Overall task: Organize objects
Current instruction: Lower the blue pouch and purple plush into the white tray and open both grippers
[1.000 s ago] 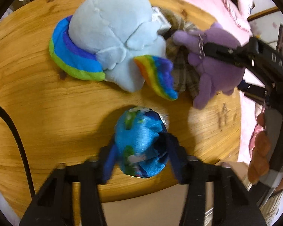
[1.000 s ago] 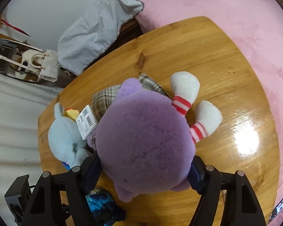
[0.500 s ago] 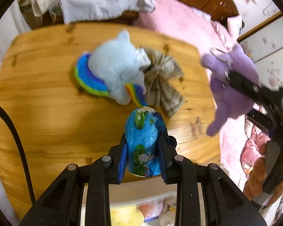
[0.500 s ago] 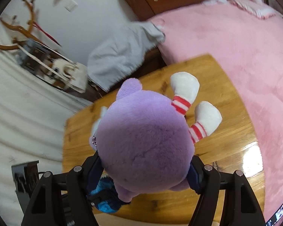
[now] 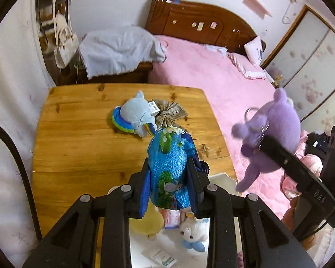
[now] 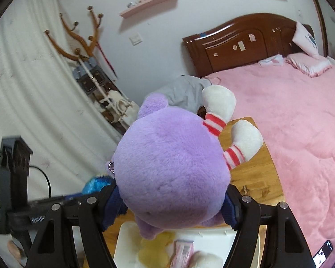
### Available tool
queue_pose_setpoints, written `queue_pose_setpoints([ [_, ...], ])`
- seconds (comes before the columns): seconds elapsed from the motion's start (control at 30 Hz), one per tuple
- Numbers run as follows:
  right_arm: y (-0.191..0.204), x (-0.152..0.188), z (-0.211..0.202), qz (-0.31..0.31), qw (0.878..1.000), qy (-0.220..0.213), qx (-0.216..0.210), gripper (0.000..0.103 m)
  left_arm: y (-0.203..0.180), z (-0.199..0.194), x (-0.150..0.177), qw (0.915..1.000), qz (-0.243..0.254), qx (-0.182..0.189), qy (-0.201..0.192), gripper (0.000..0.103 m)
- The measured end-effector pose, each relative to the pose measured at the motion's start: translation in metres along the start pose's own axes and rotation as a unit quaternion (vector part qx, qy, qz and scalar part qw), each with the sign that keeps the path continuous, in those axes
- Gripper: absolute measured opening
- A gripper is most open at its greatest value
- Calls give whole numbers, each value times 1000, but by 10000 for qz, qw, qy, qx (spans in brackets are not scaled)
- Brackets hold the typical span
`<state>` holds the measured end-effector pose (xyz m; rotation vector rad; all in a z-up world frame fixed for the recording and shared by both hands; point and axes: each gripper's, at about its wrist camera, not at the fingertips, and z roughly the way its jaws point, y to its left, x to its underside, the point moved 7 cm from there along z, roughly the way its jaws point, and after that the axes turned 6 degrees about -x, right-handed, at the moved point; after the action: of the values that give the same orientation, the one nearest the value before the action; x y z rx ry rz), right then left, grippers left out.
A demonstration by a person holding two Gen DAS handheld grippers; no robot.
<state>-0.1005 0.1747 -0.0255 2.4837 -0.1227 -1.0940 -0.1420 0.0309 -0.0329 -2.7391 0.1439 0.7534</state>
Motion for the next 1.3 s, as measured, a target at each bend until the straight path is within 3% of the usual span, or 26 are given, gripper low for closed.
queue_pose_setpoints([
  [0.23, 29, 35, -52, -504, 9980, -347, 135, 76, -9, -32, 22, 9993, 160, 36, -344, 31],
  [0.37, 38, 57, -64, -485, 9985, -183, -154, 76, -11, -44, 33, 9987, 224, 37, -454, 31],
  [0.53, 32, 82, -76, -561, 9984, -71, 31, 77, -11, -48, 48, 9976, 393, -190, -544, 31],
  [0.8, 7, 115, -74, -378, 9985, 273, 277, 77, -10, -26, 71, 9982, 505, -279, -173, 31],
  [1.07, -2, 144, -66, -604, 9945, 652, 558, 78, -17, -9, 87, 9956, 800, -493, -21, 31],
  [1.3, -13, 167, -48, -451, 9901, 1183, 606, 82, -20, 13, 105, 9919, 1042, -664, 278, 34],
])
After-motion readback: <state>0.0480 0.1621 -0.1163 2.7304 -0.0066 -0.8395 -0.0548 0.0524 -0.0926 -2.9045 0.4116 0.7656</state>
